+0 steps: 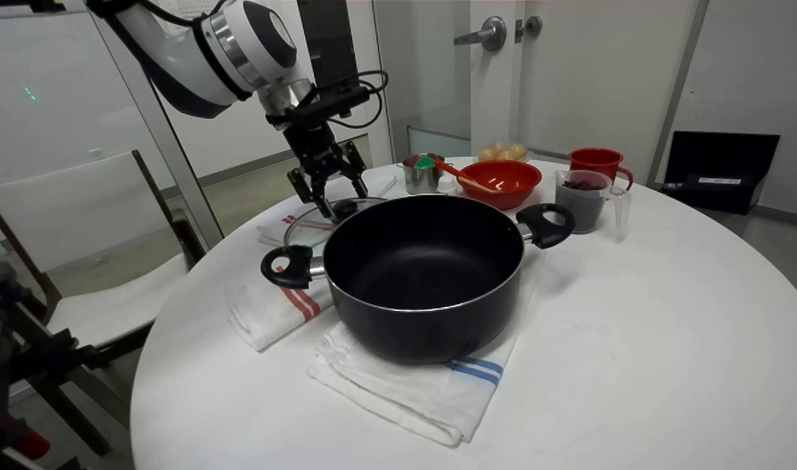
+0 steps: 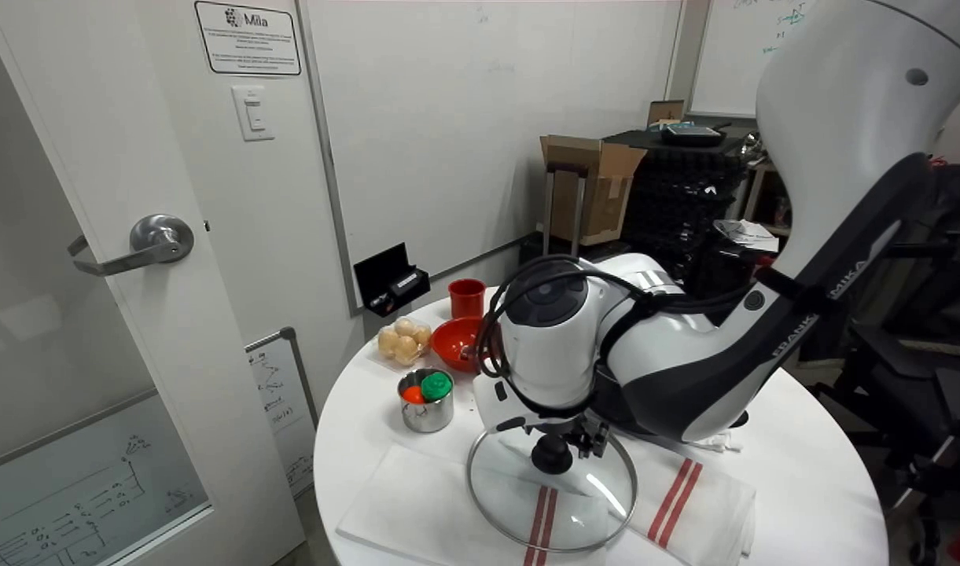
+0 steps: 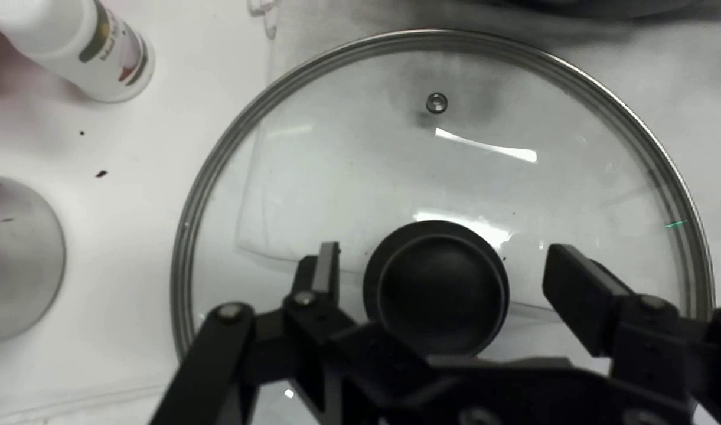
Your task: Remove the glass lid from the pot and put it on the table
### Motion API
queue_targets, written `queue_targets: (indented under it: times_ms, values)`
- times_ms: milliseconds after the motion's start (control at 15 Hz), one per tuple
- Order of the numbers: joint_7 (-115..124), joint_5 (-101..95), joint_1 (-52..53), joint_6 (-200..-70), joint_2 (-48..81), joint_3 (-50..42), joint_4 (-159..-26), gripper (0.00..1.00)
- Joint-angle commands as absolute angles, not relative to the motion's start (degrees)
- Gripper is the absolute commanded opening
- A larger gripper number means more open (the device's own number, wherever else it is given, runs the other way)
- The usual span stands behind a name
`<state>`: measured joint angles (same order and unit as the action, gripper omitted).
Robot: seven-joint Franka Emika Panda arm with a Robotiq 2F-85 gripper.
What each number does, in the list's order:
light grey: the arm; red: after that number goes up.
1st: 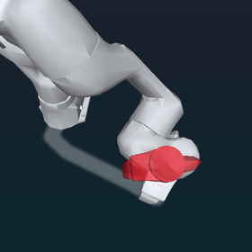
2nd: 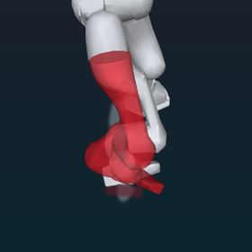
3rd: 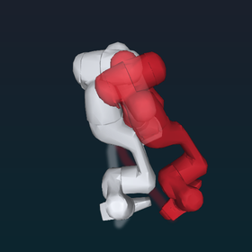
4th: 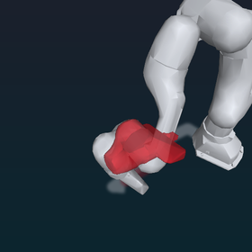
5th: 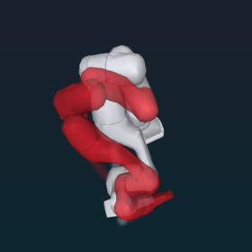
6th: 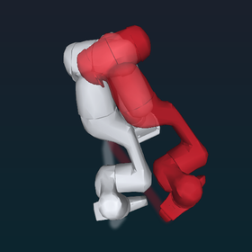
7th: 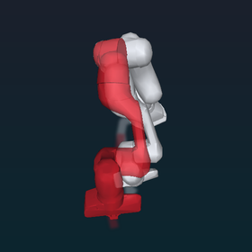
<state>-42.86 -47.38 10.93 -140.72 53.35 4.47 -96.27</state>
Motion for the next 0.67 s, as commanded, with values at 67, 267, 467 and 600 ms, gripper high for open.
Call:
queue_targets:
  times_ms: [67, 267, 467, 600]
  values:
    - [-44.34, -45.63, 8.72, -139.92, 51.88, 6.26, -96.61, 1.00]
    - [-45.83, -41.10, 6.39, -138.10, 49.90, 8.32, -97.16, 1.00]
    - [-48.54, -34.79, 3.81, -136.48, 46.57, 10.17, -98.34, 1.00]
    - [-47.40, -35.22, 5.96, -137.90, 48.75, 7.90, -96.44, 1.00]
